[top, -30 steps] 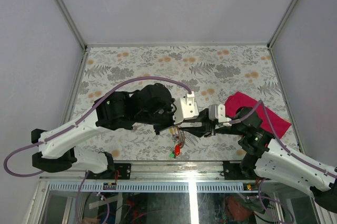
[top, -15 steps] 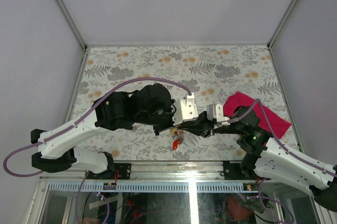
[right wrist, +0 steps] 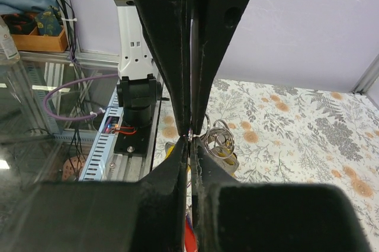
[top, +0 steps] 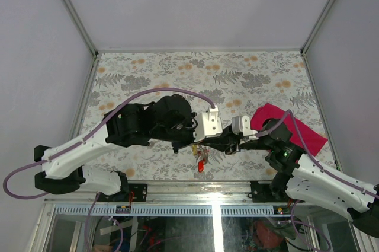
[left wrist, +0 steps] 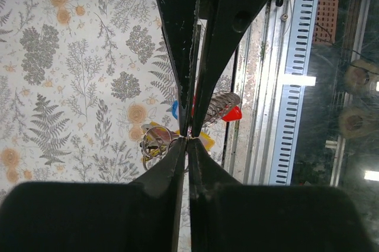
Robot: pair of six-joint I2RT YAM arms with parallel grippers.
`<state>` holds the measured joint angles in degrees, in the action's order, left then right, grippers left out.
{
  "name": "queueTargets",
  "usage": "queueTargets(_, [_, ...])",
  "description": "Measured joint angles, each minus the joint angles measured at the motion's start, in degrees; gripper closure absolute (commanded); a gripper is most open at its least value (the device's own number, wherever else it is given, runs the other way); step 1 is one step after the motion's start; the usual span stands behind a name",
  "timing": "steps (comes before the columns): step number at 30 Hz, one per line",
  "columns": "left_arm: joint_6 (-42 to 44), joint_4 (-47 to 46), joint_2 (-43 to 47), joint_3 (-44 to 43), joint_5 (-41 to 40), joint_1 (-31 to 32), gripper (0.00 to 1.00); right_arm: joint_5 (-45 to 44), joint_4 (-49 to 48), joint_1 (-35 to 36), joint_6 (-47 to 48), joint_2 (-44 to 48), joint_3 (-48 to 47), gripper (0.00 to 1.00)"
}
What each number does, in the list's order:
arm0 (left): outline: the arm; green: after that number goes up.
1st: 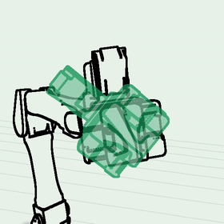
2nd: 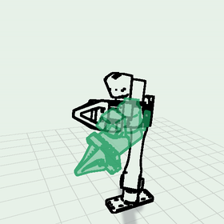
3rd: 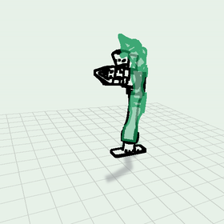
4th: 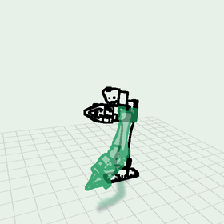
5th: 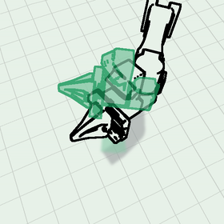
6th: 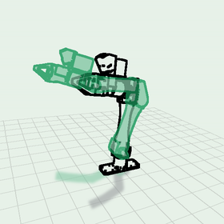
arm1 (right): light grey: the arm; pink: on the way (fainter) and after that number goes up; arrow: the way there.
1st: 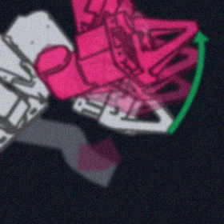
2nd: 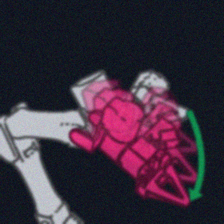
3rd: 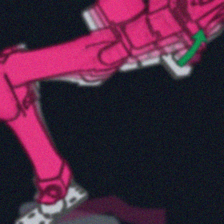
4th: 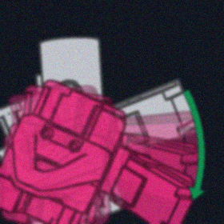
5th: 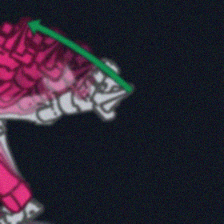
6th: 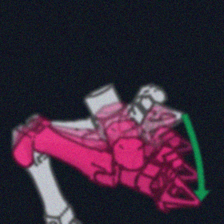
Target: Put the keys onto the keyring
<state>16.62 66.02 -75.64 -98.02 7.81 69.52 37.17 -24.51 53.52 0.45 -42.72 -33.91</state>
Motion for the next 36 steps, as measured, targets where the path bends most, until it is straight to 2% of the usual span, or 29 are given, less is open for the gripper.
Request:
queueTargets(3, [0.0,-0.9,0.7,0.6,0.0,0.2,0.77,0.0,-0.2,0.0,-0.3,0.0,0.0,1.00])
queueTargets(6, [0.0,-3.6,3.0,2.8,-0.1,0.2,0.72,0.0,-0.2,0.0,-1.3,0.2,0.0,1.00])
queueTargets(14, [-1.7,-12.7,13.0,12.1,0.1,0.2,0.71,0.5,-6.8,0.0,-7.9,2.5,0.7,1.00])
queueTargets(25, [-6.3,-24.4,20.9,21.9,-1.2,0.2,0.68,1.0,-14.6,0.0,-14.1,3.9,2.4,1.00])
queueTargets(36, [-12.9,-39.7,30.1,32.7,-4.6,0.2,0.65,-10.1,-26.6,0.0,-24.2,3.0,4.8,1.00])
